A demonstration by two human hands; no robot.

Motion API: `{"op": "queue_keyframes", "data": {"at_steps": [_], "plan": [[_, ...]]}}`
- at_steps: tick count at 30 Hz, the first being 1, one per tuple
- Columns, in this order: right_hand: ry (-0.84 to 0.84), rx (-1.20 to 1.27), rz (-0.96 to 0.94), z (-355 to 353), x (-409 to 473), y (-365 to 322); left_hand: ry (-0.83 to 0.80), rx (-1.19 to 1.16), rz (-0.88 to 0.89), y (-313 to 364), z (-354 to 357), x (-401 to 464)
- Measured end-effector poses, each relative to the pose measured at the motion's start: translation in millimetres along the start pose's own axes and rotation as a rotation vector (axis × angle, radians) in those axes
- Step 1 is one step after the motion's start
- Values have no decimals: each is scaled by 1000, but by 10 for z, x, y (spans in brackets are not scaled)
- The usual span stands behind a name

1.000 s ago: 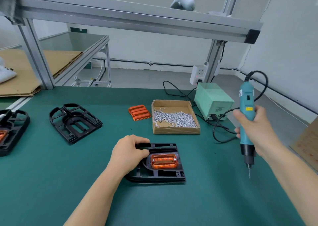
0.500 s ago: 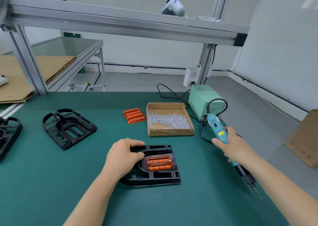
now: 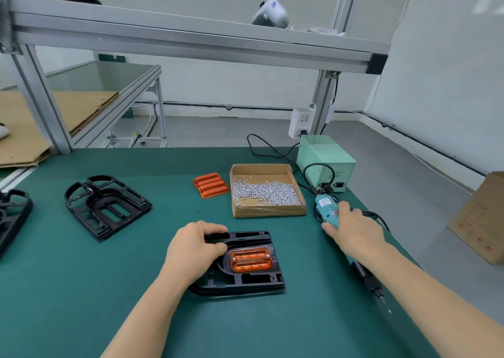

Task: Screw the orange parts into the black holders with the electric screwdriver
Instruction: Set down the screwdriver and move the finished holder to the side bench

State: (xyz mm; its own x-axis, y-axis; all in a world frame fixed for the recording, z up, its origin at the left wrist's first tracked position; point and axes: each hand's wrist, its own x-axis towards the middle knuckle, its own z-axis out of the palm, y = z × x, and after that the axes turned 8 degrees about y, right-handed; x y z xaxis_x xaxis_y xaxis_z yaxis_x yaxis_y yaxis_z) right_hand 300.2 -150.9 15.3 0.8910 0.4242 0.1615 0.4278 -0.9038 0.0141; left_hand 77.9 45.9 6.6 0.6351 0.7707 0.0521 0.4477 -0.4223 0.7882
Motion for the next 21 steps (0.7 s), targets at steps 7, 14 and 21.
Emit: {"op": "queue_keyframes", "data": {"at_steps": [7, 14, 21], "plan": [[18, 3, -18, 16, 26, 7, 13, -2, 0, -29, 15, 8], [-1, 29, -19, 15, -16, 63, 25, 3, 16, -22, 17, 3], [-16, 78, -21, 15, -35, 76, 32, 26, 59, -21, 13, -19]]}}
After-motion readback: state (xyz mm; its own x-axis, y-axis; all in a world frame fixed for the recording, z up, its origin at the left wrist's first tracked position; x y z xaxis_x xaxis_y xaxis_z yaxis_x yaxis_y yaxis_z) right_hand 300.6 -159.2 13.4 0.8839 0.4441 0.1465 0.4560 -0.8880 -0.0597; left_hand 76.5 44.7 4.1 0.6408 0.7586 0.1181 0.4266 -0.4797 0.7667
